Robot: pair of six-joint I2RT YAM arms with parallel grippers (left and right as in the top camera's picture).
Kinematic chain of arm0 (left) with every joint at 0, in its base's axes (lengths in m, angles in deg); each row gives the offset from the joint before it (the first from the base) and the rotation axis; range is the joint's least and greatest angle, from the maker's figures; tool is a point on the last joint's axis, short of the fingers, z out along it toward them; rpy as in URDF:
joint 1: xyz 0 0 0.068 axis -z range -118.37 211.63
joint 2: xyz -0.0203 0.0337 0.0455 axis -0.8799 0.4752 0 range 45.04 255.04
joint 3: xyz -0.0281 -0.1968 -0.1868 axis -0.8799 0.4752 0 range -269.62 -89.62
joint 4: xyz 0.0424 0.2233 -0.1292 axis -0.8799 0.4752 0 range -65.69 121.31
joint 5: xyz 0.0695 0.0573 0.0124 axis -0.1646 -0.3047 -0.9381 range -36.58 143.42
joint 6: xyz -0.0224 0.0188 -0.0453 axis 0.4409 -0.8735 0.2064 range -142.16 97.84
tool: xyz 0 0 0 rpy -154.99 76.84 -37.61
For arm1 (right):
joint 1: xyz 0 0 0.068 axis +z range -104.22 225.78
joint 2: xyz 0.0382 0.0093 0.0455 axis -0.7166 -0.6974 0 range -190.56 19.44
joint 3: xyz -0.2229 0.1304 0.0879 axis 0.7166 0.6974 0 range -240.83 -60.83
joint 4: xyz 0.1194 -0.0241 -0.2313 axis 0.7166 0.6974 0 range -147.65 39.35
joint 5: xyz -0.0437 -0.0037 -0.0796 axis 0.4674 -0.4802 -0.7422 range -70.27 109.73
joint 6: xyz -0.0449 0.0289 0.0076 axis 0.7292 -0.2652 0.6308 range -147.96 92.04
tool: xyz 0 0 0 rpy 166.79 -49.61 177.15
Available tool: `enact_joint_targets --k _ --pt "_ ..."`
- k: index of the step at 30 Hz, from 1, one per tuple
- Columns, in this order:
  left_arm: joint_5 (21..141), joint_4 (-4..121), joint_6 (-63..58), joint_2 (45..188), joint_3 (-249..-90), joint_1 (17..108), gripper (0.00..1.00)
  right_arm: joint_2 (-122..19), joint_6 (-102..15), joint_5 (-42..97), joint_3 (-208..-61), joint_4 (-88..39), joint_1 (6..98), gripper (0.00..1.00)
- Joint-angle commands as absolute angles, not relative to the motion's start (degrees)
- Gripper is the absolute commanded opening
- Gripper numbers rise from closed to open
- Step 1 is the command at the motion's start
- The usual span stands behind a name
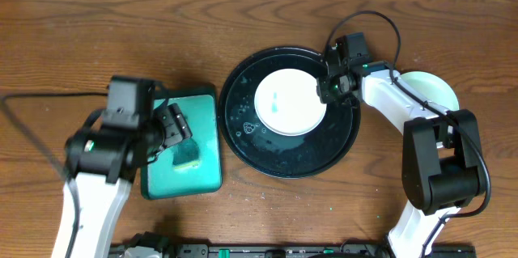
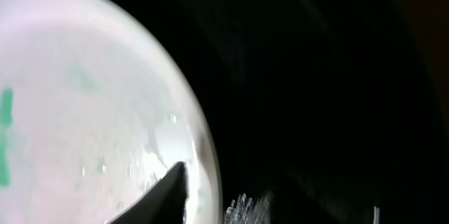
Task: Clean dirty plates on tray and stack at the side
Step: 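Grasp the green sponge with left gripper and lift it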
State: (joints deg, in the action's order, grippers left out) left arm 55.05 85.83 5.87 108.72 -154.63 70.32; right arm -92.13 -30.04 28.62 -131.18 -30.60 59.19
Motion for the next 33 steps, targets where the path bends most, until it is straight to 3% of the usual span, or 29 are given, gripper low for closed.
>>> enact_joint_targets --k 1,5,9,13,15,19,23,27,33 --pt "54.5 86.18 4.89 113.66 -153.58 70.16 0.79 -92.83 -24.23 27.83 -131.2 -31.52 59.01 0.15" --pt "53.52 86.57 4.23 116.92 -153.58 70.14 0.79 -93.2 -24.36 32.11 -131.2 -31.54 59.38 0.01" --pt "49.1 87.62 8.84 119.13 -153.56 69.99 0.79 -93.2 -28.62 31.94 -131.16 -31.28 59.71 0.01" --pt "48.86 87.34 10.35 121.97 -152.6 69.55 0.79 -93.22 -29.61 31.98 -129.98 -31.13 59.71 0.18" --pt "48.89 86.55 10.35 123.59 -151.46 69.51 0.79 -93.61 -29.56 31.66 -128.95 -31.87 59.71 0.19" --pt "49.41 83.23 10.37 127.24 -148.38 69.51 0.79 -94.16 -29.58 31.63 -128.38 -32.31 59.71 0.01" --pt "49.74 79.49 10.77 130.82 -146.87 69.51 0.79 -94.14 -32.67 31.31 -128.38 -32.2 59.69 0.01" --pt "51.33 75.29 10.94 134.45 -144.67 69.03 0.72 -94.14 -39.27 30.1 -128.38 -30.8 59.6 0.01" --pt "59.53 66.11 10.94 140.22 -141.76 68.88 0.5 -94.14 -39.35 30.17 -128.38 -30.19 59.76 0.01"
